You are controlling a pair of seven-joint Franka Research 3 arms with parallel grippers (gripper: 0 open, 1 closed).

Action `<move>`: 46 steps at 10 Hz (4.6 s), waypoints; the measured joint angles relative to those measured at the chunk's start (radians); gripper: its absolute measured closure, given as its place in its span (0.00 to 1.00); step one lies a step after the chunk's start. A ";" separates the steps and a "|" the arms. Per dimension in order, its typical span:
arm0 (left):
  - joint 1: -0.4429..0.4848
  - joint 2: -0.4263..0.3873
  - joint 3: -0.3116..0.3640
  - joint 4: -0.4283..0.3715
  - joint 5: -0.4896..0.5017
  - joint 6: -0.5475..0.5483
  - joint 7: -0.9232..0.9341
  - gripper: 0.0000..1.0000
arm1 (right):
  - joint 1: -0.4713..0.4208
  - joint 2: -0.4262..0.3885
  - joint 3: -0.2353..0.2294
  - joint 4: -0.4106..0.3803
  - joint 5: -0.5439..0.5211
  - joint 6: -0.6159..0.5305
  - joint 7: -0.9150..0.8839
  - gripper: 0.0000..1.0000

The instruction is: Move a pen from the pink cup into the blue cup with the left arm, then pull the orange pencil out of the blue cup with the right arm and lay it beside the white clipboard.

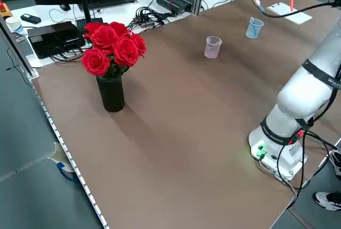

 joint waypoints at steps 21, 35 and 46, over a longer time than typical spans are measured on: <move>0.000 0.013 0.000 0.000 0.000 0.000 -0.001 0.00 | -0.037 0.404 -0.003 0.262 0.182 0.302 -0.065 0.84; -0.006 0.014 0.006 0.009 0.000 0.000 -0.003 0.00 | -0.054 -0.005 -0.030 0.335 0.047 0.011 0.076 0.00; -0.006 0.014 0.005 0.010 0.000 0.000 -0.003 0.00 | -0.230 -0.305 0.325 0.315 -0.176 -0.210 0.432 0.00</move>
